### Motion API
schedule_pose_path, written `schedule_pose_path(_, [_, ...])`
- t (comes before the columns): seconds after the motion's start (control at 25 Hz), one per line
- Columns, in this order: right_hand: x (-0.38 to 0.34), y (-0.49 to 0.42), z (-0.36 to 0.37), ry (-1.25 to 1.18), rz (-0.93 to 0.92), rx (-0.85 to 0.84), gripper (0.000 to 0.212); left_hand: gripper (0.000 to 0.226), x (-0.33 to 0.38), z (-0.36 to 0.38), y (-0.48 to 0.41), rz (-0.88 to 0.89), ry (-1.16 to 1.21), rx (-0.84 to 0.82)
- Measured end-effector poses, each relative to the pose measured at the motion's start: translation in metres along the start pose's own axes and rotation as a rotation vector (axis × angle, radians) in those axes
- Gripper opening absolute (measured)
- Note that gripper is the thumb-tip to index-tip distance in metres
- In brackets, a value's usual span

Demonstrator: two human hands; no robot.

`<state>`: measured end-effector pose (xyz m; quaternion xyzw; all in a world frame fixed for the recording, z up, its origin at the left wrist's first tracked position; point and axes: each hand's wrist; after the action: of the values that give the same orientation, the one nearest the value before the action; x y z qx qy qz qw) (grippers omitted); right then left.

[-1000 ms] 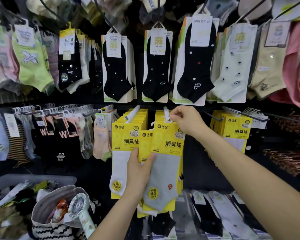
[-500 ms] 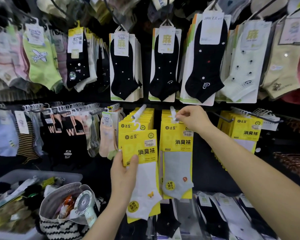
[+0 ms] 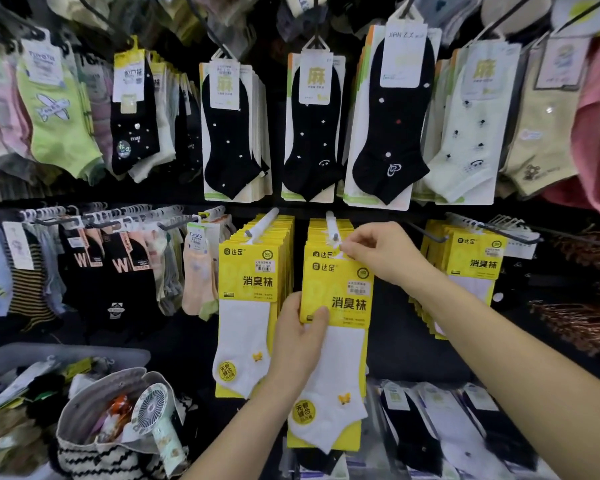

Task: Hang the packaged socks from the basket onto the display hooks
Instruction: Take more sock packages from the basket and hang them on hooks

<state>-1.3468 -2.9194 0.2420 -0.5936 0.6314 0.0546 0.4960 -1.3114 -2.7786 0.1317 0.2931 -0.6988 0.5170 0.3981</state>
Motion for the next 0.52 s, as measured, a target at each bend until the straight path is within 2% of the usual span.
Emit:
schedule_pose_path(0.16, [-0.001,-0.023,-0.003,-0.089,0.06,0.138,0.011,0.03,0.003,0.01,-0.021,0.008,0.015,0.04])
schedule_pose_path(0.24, [0.001,-0.03,0.002,-0.11,0.077,0.131,0.013,0.041,-0.004,0.013,-0.023,0.011,-0.008,0.047])
schedule_pose_path(0.4, [0.011,-0.033,0.014,-0.067,0.105,0.116,0.016,0.049,-0.017,0.017,-0.025,-0.016,-0.103,0.053])
schedule_pose_path(0.52, [0.019,-0.026,0.017,-0.041,0.055,0.2,0.004,0.052,-0.017,0.019,-0.023,-0.024,-0.204,0.09])
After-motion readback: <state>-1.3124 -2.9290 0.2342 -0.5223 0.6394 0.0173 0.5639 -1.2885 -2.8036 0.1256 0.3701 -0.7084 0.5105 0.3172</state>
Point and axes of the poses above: each hand's wrist, its own y-axis away from the middle knuckle, its own z-axis out of the palm, x = y × z, and after that the axes turned 9 degrees about -y, right-handed
